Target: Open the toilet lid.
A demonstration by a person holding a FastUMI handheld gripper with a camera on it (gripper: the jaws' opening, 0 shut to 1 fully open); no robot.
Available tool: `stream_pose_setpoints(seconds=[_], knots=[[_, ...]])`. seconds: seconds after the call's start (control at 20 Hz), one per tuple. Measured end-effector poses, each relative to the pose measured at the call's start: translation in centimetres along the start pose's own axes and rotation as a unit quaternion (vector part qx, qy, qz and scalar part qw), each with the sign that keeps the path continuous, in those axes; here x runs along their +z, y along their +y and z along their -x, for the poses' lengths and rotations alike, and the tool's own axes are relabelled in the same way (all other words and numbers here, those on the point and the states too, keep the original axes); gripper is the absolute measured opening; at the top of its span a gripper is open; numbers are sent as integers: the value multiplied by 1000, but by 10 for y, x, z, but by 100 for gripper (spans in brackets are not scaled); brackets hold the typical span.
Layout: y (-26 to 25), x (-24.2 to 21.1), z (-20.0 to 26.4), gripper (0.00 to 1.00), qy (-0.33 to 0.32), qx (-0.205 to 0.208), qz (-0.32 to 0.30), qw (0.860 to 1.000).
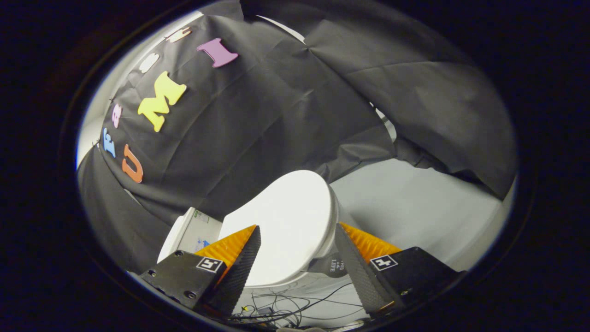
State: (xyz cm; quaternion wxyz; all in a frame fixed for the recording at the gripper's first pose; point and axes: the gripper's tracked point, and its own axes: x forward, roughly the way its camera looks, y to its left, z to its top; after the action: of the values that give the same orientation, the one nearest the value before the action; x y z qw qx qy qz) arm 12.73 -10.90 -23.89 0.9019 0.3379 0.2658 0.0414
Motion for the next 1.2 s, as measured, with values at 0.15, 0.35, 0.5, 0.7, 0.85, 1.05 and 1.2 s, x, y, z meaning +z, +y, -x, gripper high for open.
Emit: stream_pose_setpoints(seconds=[0.15,0.35,0.5,0.7,0.85,1.05,1.2], knots=[[-11,-8,-5,100,16,0,-12,1000],[-26,-29,-16,100,42,-1,-37,998],[-38,-37,-19,100,54,-5,-57,997],[-50,-43,-19,99,66,-8,-86,994],[-57,-51,-23,97,79,-9,-113,990],[-56,-52,-23,79,84,7,-163,983],[-50,-61,-23,64,100,27,-183,978]])
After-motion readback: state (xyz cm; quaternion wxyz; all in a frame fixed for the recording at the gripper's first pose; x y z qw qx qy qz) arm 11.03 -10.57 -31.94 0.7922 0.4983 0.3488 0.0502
